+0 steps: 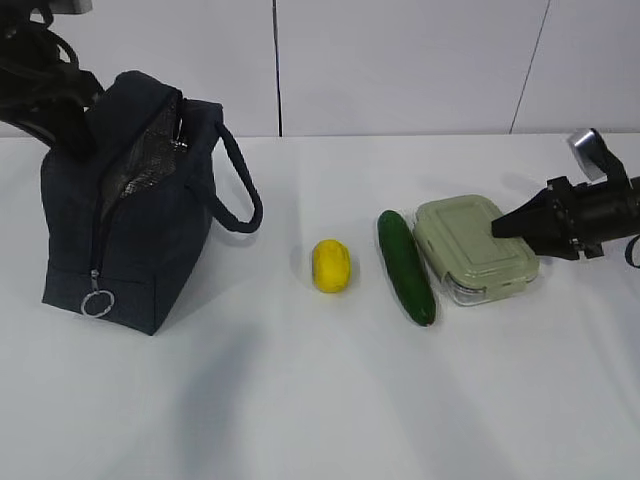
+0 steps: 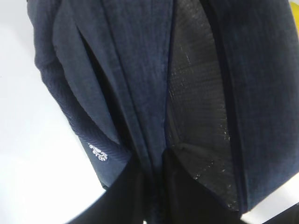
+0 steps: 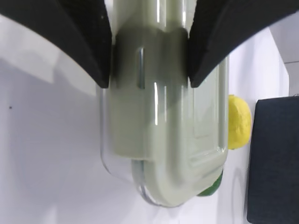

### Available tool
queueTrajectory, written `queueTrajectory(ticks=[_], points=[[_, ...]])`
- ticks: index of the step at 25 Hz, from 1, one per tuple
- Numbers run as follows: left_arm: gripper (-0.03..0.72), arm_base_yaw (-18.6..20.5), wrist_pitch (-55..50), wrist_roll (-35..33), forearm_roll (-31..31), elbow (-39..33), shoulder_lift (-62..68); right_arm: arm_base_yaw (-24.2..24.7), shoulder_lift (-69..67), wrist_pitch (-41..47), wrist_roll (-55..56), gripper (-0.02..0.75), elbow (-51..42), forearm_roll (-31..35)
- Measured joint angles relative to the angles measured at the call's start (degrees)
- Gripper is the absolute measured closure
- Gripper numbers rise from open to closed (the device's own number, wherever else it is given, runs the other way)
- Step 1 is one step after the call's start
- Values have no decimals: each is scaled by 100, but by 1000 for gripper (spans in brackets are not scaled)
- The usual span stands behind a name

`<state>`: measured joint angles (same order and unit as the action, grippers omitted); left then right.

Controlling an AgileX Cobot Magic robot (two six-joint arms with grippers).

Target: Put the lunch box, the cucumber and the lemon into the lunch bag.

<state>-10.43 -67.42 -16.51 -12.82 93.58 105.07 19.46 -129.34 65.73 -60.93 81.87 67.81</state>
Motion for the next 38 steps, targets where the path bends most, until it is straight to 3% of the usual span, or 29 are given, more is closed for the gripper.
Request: queueTrajectory(ticks=[13, 31, 38], points=[[669, -136, -21, 9, 45, 0, 0, -81, 858, -18, 216, 380, 0, 303], [670, -148, -228, 21, 45, 0, 0, -1624, 1272, 28, 439, 381, 229, 796], [671, -495, -207, 99, 71, 0, 0, -2037, 1272, 41, 552, 381, 410, 1062]])
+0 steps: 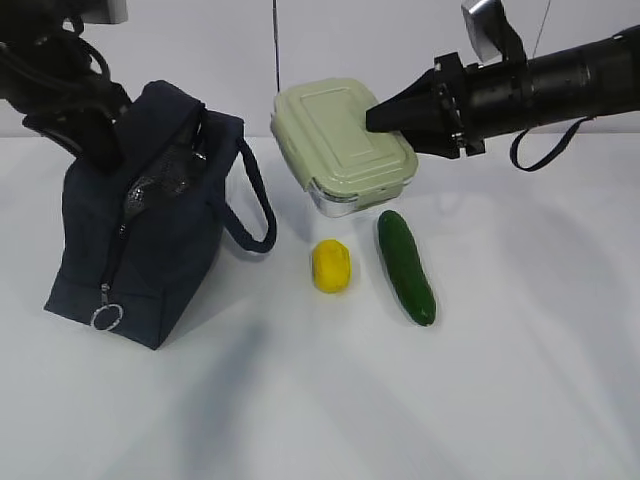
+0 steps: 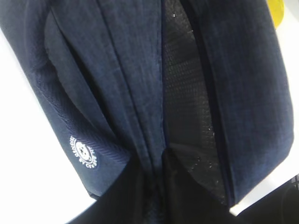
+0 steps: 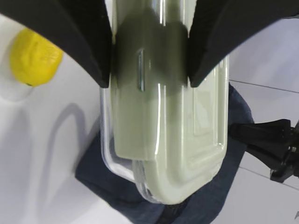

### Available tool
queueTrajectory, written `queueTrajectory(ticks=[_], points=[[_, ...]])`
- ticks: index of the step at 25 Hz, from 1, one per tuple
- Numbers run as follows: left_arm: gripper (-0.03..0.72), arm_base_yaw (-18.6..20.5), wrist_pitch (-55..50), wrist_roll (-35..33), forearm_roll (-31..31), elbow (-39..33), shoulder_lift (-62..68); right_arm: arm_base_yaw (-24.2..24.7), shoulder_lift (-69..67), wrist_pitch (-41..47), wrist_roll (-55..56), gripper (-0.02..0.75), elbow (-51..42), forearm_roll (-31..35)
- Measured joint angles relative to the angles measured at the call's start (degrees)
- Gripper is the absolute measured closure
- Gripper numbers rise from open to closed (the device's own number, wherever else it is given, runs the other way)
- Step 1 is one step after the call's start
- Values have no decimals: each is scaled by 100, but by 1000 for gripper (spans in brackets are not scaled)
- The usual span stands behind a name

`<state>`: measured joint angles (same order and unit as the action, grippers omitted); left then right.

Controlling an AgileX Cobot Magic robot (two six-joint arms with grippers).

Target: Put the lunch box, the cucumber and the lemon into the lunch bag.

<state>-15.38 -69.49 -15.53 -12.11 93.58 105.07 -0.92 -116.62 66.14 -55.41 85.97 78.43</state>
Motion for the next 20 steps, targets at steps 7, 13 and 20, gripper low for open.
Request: queueTrajectory(ticks=[7, 13, 20], points=[[671, -141, 11, 128, 121, 0, 0, -326, 0, 22, 91, 381, 211, 156], [671, -267, 23, 139, 58, 6, 0, -597, 0, 34, 131, 381, 407, 188], [671, -319, 23, 141, -314, 6, 0, -666, 0, 70, 141, 381, 407, 155]])
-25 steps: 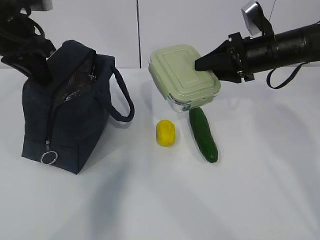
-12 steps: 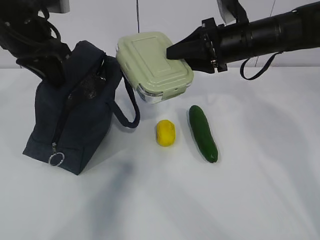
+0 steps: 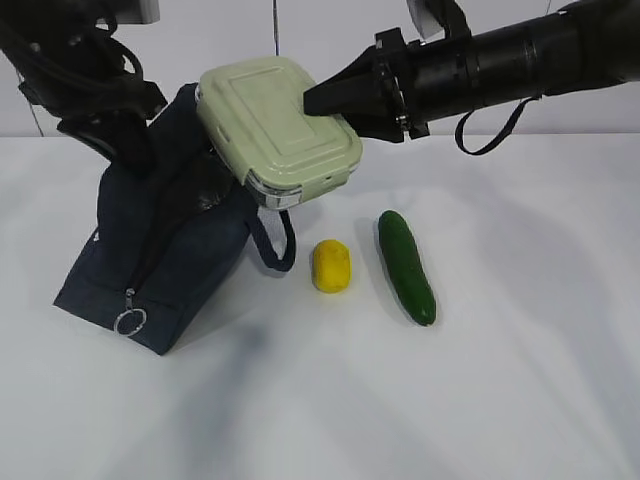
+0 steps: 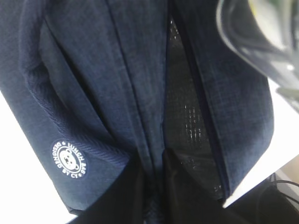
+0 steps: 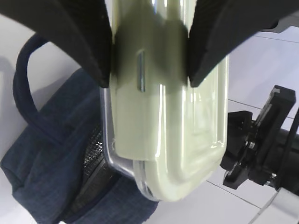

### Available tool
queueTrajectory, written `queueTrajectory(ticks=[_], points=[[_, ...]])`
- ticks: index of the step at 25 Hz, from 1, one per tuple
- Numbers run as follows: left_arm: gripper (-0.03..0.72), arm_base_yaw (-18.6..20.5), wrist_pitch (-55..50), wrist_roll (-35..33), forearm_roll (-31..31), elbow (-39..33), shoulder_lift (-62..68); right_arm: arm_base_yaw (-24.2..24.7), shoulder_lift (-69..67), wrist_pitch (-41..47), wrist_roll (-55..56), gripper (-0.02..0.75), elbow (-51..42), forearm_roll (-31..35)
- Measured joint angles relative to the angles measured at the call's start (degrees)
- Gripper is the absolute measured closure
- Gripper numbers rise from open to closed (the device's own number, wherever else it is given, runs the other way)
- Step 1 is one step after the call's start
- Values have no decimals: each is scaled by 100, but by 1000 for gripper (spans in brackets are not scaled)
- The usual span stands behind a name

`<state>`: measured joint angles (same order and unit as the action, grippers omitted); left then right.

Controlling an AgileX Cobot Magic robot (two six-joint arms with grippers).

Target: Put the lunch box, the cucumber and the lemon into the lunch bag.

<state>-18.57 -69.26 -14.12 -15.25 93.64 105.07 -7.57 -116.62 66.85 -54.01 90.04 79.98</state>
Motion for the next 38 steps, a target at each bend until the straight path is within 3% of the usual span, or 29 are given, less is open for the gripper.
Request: queueTrajectory(ticks=[22, 30, 38], points=[[671, 0, 60, -126, -809, 0, -267, 0, -589, 32, 34, 382, 2, -333], [671, 0, 35, -198, -972, 0, -267, -54, -868, 8, -4, 383, 12, 68], [671, -230, -78, -205, -982, 0, -255, -465, -1171, -47, -173, 383, 305, 369]])
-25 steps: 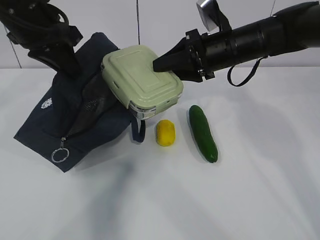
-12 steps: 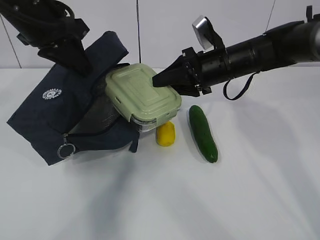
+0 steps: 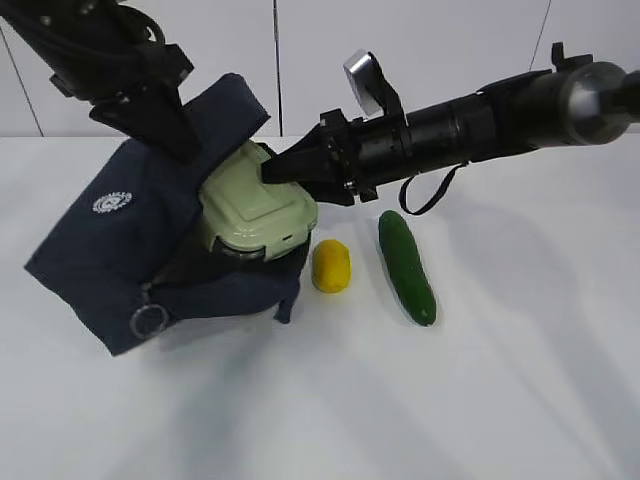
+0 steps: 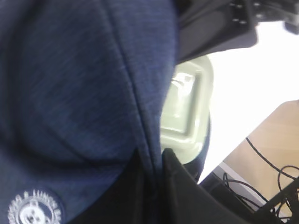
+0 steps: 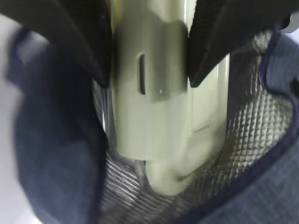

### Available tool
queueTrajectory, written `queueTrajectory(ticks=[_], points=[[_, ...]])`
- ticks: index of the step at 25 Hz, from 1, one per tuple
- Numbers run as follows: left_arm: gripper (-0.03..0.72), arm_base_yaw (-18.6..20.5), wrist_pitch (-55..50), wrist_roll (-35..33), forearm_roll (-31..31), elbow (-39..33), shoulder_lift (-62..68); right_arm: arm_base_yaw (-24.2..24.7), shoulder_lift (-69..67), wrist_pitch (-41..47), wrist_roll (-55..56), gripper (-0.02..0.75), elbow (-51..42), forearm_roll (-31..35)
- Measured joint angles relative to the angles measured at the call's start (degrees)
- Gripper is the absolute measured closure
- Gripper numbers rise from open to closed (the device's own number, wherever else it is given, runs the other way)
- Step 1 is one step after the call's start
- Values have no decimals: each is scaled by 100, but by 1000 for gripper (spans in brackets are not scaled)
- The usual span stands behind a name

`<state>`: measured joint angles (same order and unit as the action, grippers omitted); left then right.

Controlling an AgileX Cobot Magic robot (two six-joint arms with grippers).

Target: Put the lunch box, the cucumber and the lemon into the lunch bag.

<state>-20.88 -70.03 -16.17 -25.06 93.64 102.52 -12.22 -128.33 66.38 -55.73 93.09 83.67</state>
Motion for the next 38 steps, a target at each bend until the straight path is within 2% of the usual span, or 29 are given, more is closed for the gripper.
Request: queueTrajectory(ticks=[7, 22, 33, 38], points=[[671, -264, 40, 0, -294, 0, 140, -38, -71, -45, -161, 383, 80, 93], [671, -274, 223, 0, -891, 0, 318, -391, -366, -104, -630, 383, 89, 142], [671, -274, 489, -55, -1204, 0, 567, -448, -445, -104, -857, 383, 102, -27], [671, -274, 605, -78, -1242, 0, 628, -470, -445, -140, -886, 383, 102, -404]])
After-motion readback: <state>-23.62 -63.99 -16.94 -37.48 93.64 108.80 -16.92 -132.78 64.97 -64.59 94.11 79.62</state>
